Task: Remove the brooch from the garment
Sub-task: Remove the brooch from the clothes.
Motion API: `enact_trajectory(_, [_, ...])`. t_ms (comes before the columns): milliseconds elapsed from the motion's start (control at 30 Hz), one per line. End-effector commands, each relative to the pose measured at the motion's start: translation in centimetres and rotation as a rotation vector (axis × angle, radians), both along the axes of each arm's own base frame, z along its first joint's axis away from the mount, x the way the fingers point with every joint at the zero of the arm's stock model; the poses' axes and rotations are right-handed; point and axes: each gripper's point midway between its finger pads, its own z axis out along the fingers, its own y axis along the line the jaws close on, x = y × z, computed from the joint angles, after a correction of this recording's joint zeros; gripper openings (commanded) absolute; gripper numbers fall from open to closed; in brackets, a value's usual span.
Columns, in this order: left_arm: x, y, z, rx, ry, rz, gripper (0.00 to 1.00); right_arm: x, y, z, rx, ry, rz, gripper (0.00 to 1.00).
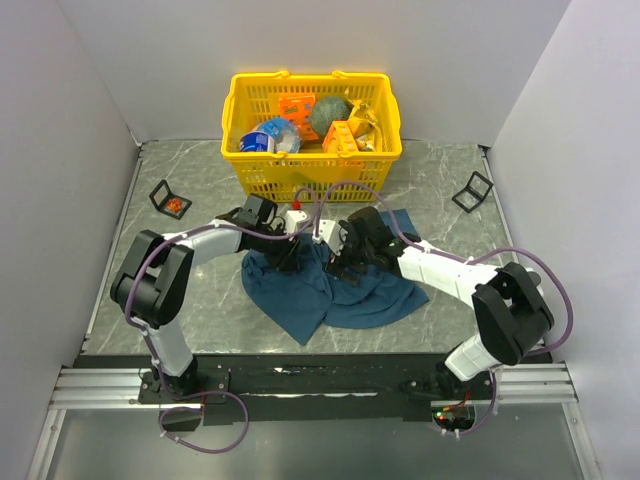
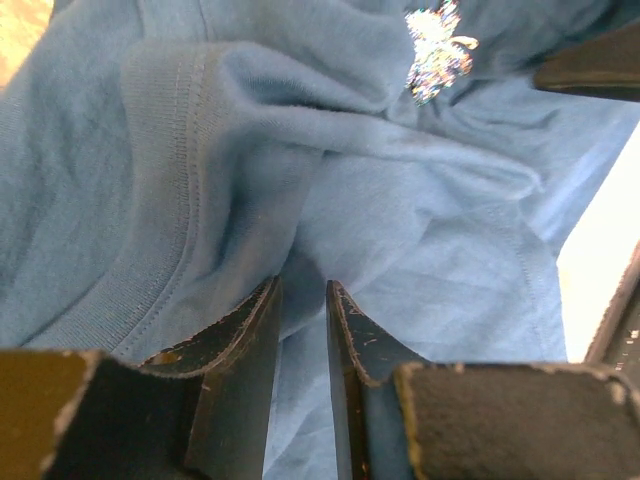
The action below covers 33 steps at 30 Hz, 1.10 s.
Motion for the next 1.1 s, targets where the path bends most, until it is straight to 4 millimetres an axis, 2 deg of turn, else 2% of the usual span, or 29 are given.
enact_trajectory(0, [0.3,-0.4,2.7,-0.085,-0.021,-0.002,0.31,0.1,-0.8,-1.1,-0.064,-0.004,-0.022,0.89])
enact_trajectory(167, [0.5,-0.2,2.7,-0.08,-0.019,0.007,0.33,-1.2,-1.1,-2.3,-0.1,0.065,-0.008,0.88])
enact_trajectory(333, [0.5,0.2,2.9,-0.074,-0.024,0.015,0.34,-2.6,-1.3,-3.3,-0.139,0.086,0.026,0.82])
enact_trajectory(433, [0.5,0.2,3.0,-0.076,-0.027,0.014,0.34,-2.5,-1.1,-3.7,-0.142,0.095,0.023,0.73])
enact_trajectory(467, [0.4,0.2,3.1,-0.076,-0.026,0.011,0.34,-2.5,-1.1,-3.8,-0.144,0.101,0.024,0.58])
enact_trajectory(533, [0.5,0.2,3.3,-0.077,-0.031,0.011,0.34,-2.6,-0.8,-4.1,-0.149,0.123,0.031,0.43])
enact_trajectory(567, [0.5,0.3,3.3,-0.075,-0.031,0.011,0.34,-2.5,-0.7,-4.0,-0.148,0.126,0.03,0.27])
enact_trajectory(633, [0.4,0.3,3.3,-0.075,-0.032,0.007,0.34,-2.6,-0.5,-4.1,-0.148,0.133,0.033,0.13])
enact_trajectory(667, [0.4,0.3,3.5,-0.076,-0.036,0.006,0.34,-2.6,-0.5,-4.0,-0.146,0.13,0.036,0.03])
enact_trajectory(700, [0.4,0.3,3.5,-0.077,-0.039,0.006,0.34,-2.5,-0.5,-3.6,-0.139,0.119,0.038,0.0])
enact_trajectory(833, [0.0,-0.1,4.3,-0.104,-0.035,-0.02,0.34,-3.4,-0.1,-2.2,-0.096,0.116,0.071,0.0])
enact_trajectory(933, [-0.2,-0.4,5.2,-0.128,-0.051,-0.051,0.34,-4.2,0.8,0.4,-0.004,0.12,0.118,0.0])
enact_trajectory(1067, [-0.5,-0.8,7.1,-0.172,-0.097,-0.107,0.34,-5.1,1.5,5.5,0.161,0.123,0.167,0.0])
